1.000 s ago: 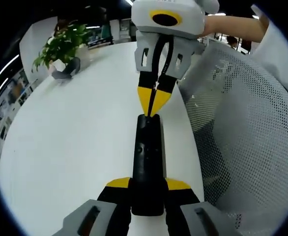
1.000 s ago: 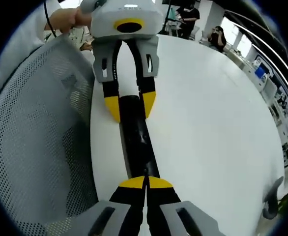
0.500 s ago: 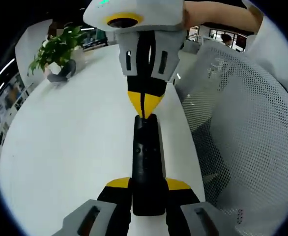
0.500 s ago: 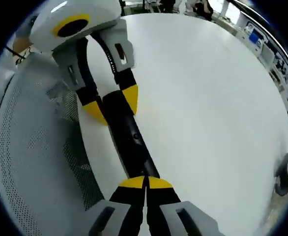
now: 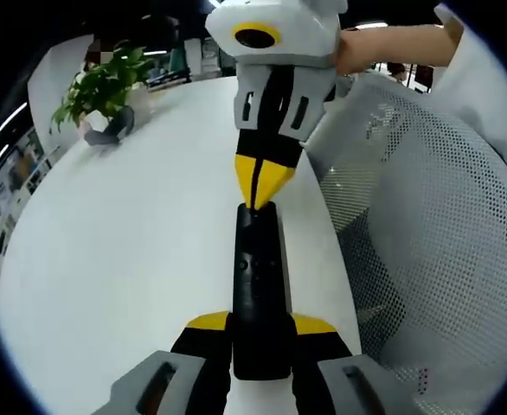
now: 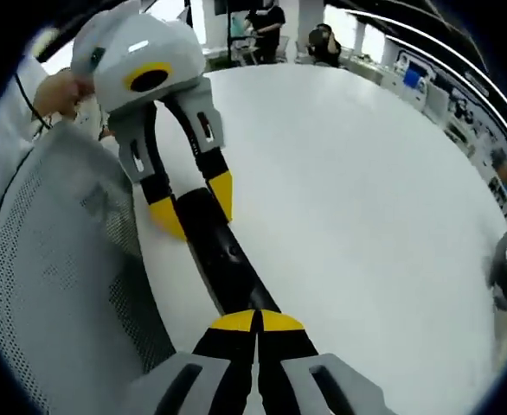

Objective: Press the specified remote control buttons in sequence, fully releasing each button before pressing the next.

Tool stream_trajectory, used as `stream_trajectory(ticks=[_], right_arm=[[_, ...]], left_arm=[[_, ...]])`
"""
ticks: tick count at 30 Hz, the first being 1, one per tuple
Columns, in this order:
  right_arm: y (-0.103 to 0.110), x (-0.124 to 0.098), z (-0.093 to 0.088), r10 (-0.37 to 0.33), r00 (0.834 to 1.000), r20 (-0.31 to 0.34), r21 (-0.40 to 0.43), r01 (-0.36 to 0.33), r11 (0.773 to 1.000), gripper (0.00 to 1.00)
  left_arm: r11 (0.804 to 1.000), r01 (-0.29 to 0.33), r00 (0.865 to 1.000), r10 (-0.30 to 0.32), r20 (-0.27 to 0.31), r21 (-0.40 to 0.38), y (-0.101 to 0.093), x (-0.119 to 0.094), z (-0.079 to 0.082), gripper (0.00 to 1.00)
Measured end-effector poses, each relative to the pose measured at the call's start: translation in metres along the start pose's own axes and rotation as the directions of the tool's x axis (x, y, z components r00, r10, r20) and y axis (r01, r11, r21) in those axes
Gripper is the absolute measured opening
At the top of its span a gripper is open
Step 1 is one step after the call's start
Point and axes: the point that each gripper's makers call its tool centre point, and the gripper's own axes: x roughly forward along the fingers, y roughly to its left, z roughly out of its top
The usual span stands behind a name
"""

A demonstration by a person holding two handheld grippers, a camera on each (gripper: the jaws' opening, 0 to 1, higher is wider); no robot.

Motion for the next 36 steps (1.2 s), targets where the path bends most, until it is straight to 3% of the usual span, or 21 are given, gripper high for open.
stream_trajectory(ticks=[2, 4, 8, 13, 15, 18, 21, 30, 33, 35, 36], right_arm=[[-0.001, 0.001, 0.003, -0.003, 0.997, 0.076, 0.082, -0.003, 0.997, 0.0], [0.001, 0.001, 0.004, -0.005, 0.995, 0.099, 0.132, -0.008, 0.991, 0.0], [0.007, 0.001, 0.002, -0.002, 0.999, 0.032, -0.008, 0.002, 1.0, 0.0], [0.007, 0.003, 0.002, -0.005, 0.999, -0.047, -0.127, -0.001, 0.992, 0.0], [0.008, 0.004, 0.002, -0.012, 0.996, -0.089, -0.199, -0.006, 0.98, 0.0], [0.008, 0.006, 0.002, -0.042, 0.986, -0.161, -0.366, -0.02, 0.93, 0.0], [0.009, 0.007, 0.002, -0.072, 0.977, -0.199, -0.445, -0.024, 0.895, 0.0], [0.006, 0.009, 0.005, -0.143, 0.978, -0.153, -0.376, 0.076, 0.923, 0.0], [0.005, 0.008, 0.006, -0.121, 0.986, -0.113, -0.277, 0.086, 0.957, 0.0], [0.004, 0.007, 0.007, -0.081, 0.995, -0.057, -0.145, 0.072, 0.987, 0.0], [0.003, 0.007, 0.007, -0.07, 0.997, -0.041, -0.114, 0.065, 0.991, 0.0]], left_arm=[[1.0, 0.003, 1.0, -0.003, -0.007, 0.0, 0.0, 0.0, 0.0, 0.24], [1.0, 0.001, 1.0, -0.001, -0.016, -0.001, 0.0, 0.0, 0.0, 0.24], [1.0, -0.001, 1.0, 0.001, -0.021, -0.003, 0.0, 0.0, 0.0, 0.24], [1.0, -0.002, 1.0, 0.002, -0.014, -0.006, 0.0, 0.0, 0.0, 0.24], [1.0, -0.001, 1.0, 0.0, -0.011, -0.006, 0.0, 0.0, 0.0, 0.24], [1.0, 0.0, 1.0, 0.0, -0.01, -0.006, 0.0, 0.0, 0.0, 0.24], [1.0, 0.001, 1.0, -0.001, -0.009, -0.005, 0.0, 0.0, 0.0, 0.24], [1.0, 0.013, 1.0, -0.013, -0.01, 0.012, 0.0, 0.0, 0.0, 0.25], [1.0, 0.012, 1.0, -0.012, -0.009, 0.008, 0.0, 0.0, 0.0, 0.25], [1.0, 0.012, 1.0, -0.012, -0.008, 0.009, -0.001, -0.001, 0.0, 0.25], [1.0, 0.014, 1.0, -0.014, -0.007, 0.011, -0.001, -0.001, 0.0, 0.25]])
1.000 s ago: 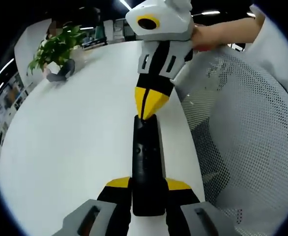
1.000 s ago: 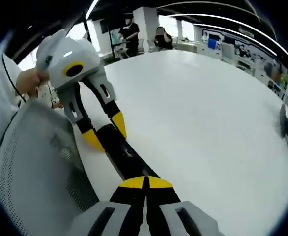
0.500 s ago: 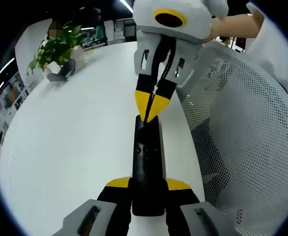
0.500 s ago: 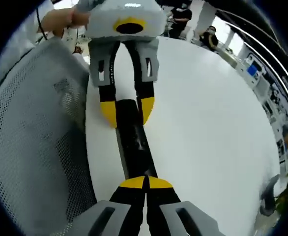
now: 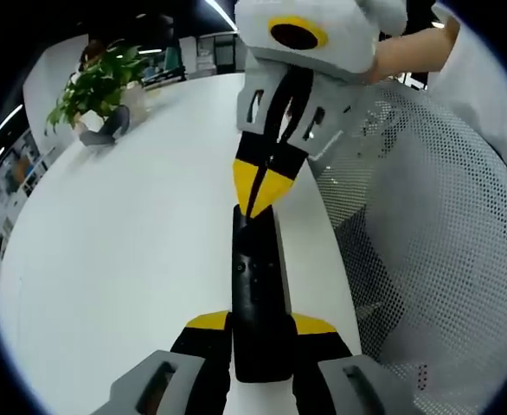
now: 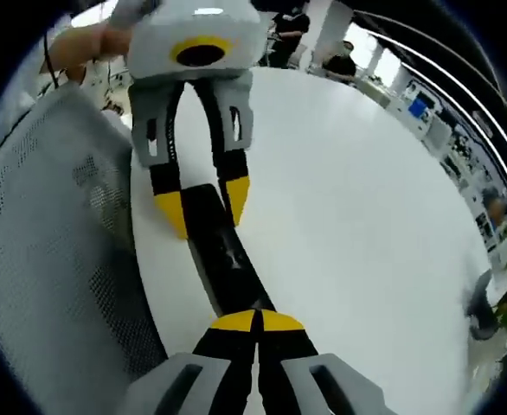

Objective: Press the specified remote control buttons in sequence, fully releasing each button before pressing the next.

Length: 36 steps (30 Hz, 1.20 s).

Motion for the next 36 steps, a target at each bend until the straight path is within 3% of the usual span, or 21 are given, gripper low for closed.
stream_trajectory(ticks=[2, 7, 9, 13, 18, 20, 22, 23, 32, 33, 35, 36], right_arm=[[0.0, -0.002, -0.001, 0.023, 1.0, 0.009, 0.024, -0.023, 0.999, 0.0], [0.008, -0.002, 0.003, 0.074, 0.997, -0.004, -0.008, -0.074, 0.997, 0.0], [0.011, -0.001, 0.008, 0.089, 0.996, -0.005, -0.069, -0.089, 0.994, 0.0], [0.011, 0.003, 0.007, 0.089, 0.994, -0.071, -0.179, -0.1, 0.979, 0.0], [0.013, 0.005, 0.006, 0.098, 0.988, -0.121, -0.269, -0.128, 0.955, 0.0], [0.012, 0.006, 0.005, 0.086, 0.986, -0.141, -0.345, -0.131, 0.929, 0.0], [0.014, 0.006, 0.005, 0.072, 0.982, -0.175, -0.463, -0.147, 0.874, 0.0], [0.014, 0.007, 0.005, 0.062, 0.981, -0.182, -0.485, -0.144, 0.863, 0.0], [0.012, 0.007, 0.004, 0.069, 0.983, -0.171, -0.456, -0.141, 0.878, 0.0], [0.011, 0.007, 0.005, 0.076, 0.983, -0.17, -0.447, -0.146, 0.883, 0.0], [0.012, 0.007, 0.005, 0.102, 0.983, -0.155, -0.38, -0.154, 0.912, 0.0], [0.011, 0.006, 0.005, 0.118, 0.983, -0.141, -0.375, -0.163, 0.913, 0.0]], left_arm=[[1.0, 0.002, 1.0, -0.002, -0.002, 0.002, 0.0, 0.0, 0.0, 0.25], [1.0, 0.001, 1.0, -0.001, -0.007, 0.002, 0.0, 0.0, 0.0, 0.25], [1.0, 0.001, 1.0, -0.001, -0.005, 0.0, 0.0, 0.0, 0.0, 0.25], [1.0, 0.001, 1.0, -0.001, -0.006, 0.0, 0.0, 0.0, 0.0, 0.25], [1.0, 0.001, 1.0, -0.001, -0.003, 0.0, 0.0, 0.0, 0.0, 0.25], [1.0, 0.002, 1.0, -0.002, -0.002, 0.0, 0.001, 0.0, 0.0, 0.25], [1.0, 0.002, 1.0, -0.002, 0.0, 0.0, 0.001, 0.0, 0.0, 0.25], [1.0, 0.002, 1.0, -0.002, 0.0, 0.001, 0.001, 0.0, 0.0, 0.25], [1.0, -0.003, 1.0, 0.004, -0.012, 0.006, 0.001, 0.001, 0.0, 0.25], [1.0, -0.004, 1.0, 0.004, -0.011, 0.005, 0.001, 0.001, 0.0, 0.25], [1.0, -0.004, 1.0, 0.004, -0.01, 0.003, 0.001, 0.001, 0.0, 0.25], [1.0, -0.005, 1.0, 0.005, -0.009, 0.001, 0.001, 0.001, 0.0, 0.25]])
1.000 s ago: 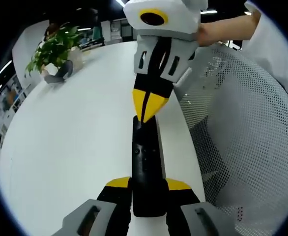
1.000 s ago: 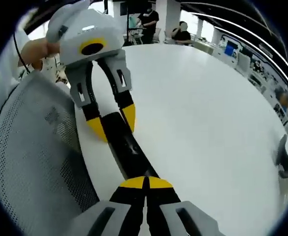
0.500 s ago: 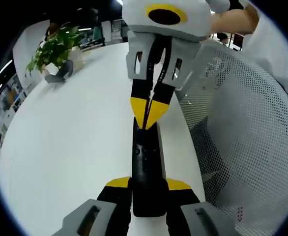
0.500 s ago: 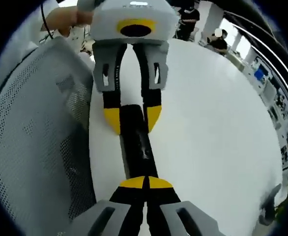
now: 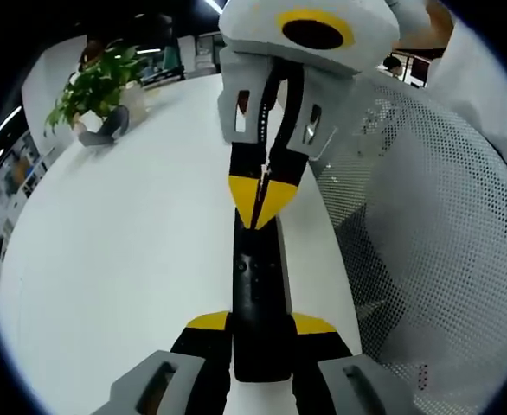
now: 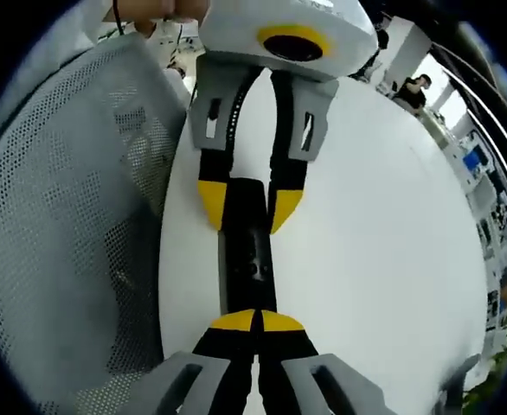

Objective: Press the specified remote control buttons in sequence, fully releasing each button before pressing the next.

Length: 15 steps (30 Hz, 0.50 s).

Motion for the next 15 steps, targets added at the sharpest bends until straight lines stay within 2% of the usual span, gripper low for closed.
stream_trajectory(ticks=[2, 6, 9, 15], right_arm=[[0.001, -0.001, 0.001, 0.014, 0.998, 0.058, 0.023, -0.015, 1.0, 0.0], [0.002, -0.003, 0.0, 0.016, 0.996, 0.092, 0.033, -0.019, 0.999, 0.0], [0.006, -0.002, 0.009, 0.053, 0.992, 0.114, 0.028, -0.056, 0.998, 0.02], [0.006, 0.002, 0.013, 0.079, 0.993, 0.086, -0.015, -0.078, 0.997, 0.07]], left_arm=[[1.0, 0.0, 1.0, 0.0, 0.001, -0.001, 0.0, 0.0, 0.0, 0.25], [1.0, 0.0, 1.0, 0.0, 0.003, 0.002, 0.0, 0.0, 0.0, 0.25], [1.0, -0.001, 1.0, 0.001, 0.004, 0.0, 0.0, 0.0, 0.0, 0.25], [1.0, -0.001, 1.0, 0.001, 0.01, -0.003, -0.001, 0.0, 0.0, 0.24]])
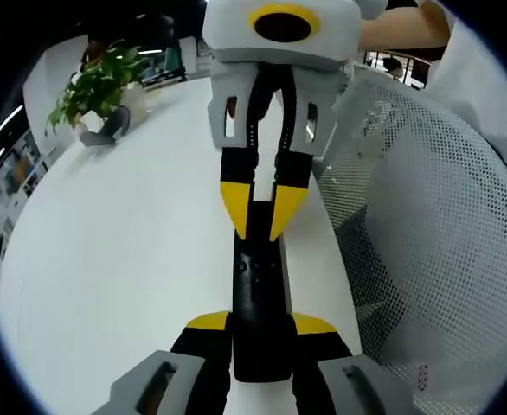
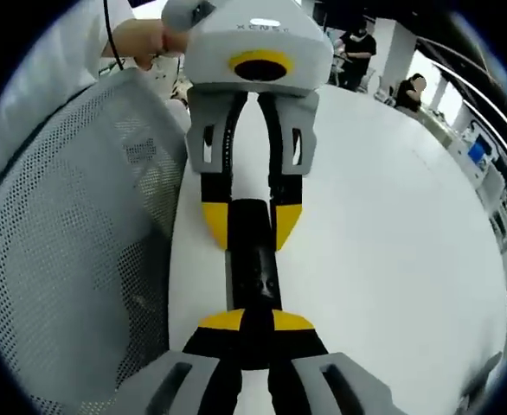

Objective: Press the specified remote control buttons in sequence, fully releasing each button before pressing the next.

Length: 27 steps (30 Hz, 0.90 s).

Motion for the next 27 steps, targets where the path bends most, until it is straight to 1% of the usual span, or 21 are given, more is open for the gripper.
stream_trajectory(ticks=[2, 4, 9, 12, 14, 16, 18, 20, 23, 25, 26, 27], right_arm=[[-0.0013, -0.0003, -0.0011, -0.005, 1.0, -0.001, -0.002, 0.005, 1.0, 0.08], [0.0003, 0.0002, -0.001, 0.014, 1.0, 0.002, 0.015, -0.014, 1.0, 0.07], [0.0007, -0.001, -0.0029, 0.02, 1.0, -0.018, -0.007, -0.02, 1.0, 0.06], [0.0014, -0.0037, -0.0086, 0.006, 1.0, -0.019, -0.004, -0.006, 1.0, 0.05], [0.0009, -0.0032, -0.0079, 0.0, 1.0, -0.01, 0.012, 0.0, 1.0, 0.05], [0.0003, -0.0026, -0.0073, 0.003, 1.0, -0.016, 0.013, -0.003, 1.0, 0.06], [0.0, -0.0019, -0.0069, 0.013, 0.999, -0.032, 0.01, -0.013, 1.0, 0.06], [0.0007, -0.0014, -0.0071, 0.019, 0.999, -0.049, -0.017, -0.019, 1.0, 0.06], [0.0002, -0.0001, -0.0066, 0.029, 0.997, -0.078, -0.01, -0.03, 1.0, 0.06], [0.0, 0.0005, -0.0068, 0.048, 0.994, -0.102, -0.01, -0.049, 0.999, 0.06], [0.0004, 0.0007, -0.007, 0.061, 0.991, -0.119, -0.04, -0.066, 0.997, 0.06], [0.0004, 0.0011, -0.0064, 0.066, 0.989, -0.133, -0.05, -0.073, 0.996, 0.06]], left_arm=[[1.0, 0.0, 1.0, 0.0, 0.002, 0.0, 0.0, -0.0001, 0.0, 0.24], [1.0, 0.0, 1.0, 0.0, 0.003, 0.0, 0.0, -0.0001, 0.0, 0.24], [1.0, 0.001, 1.0, -0.001, 0.007, -0.001, 0.0, -0.0001, 0.0, 0.24], [1.0, 0.0, 1.0, 0.0, 0.01, -0.004, 0.0001, -0.0001, 0.0001, 0.24], [1.0, -0.001, 1.0, 0.001, 0.01, -0.004, 0.0002, -0.0001, 0.0001, 0.24], [1.0, 0.0, 1.0, 0.0, 0.011, -0.003, 0.0003, 0.0, 0.0001, 0.24], [1.0, 0.0, 1.0, 0.0, 0.01, -0.002, 0.0004, 0.0001, 0.0002, 0.24], [1.0, 0.0, 1.0, 0.0, 0.01, -0.003, 0.0003, 0.0001, 0.0002, 0.24], [1.0, 0.0, 1.0, 0.0, 0.007, -0.002, 0.0005, 0.0002, 0.0002, 0.24], [1.0, 0.001, 1.0, -0.001, 0.007, 0.001, 0.0007, 0.0002, 0.0003, 0.24], [1.0, 0.002, 1.0, -0.002, 0.008, 0.004, 0.0007, 0.0002, 0.0003, 0.24], [1.0, 0.005, 1.0, -0.005, 0.01, 0.004, 0.0007, 0.0, 0.0001, 0.24]])
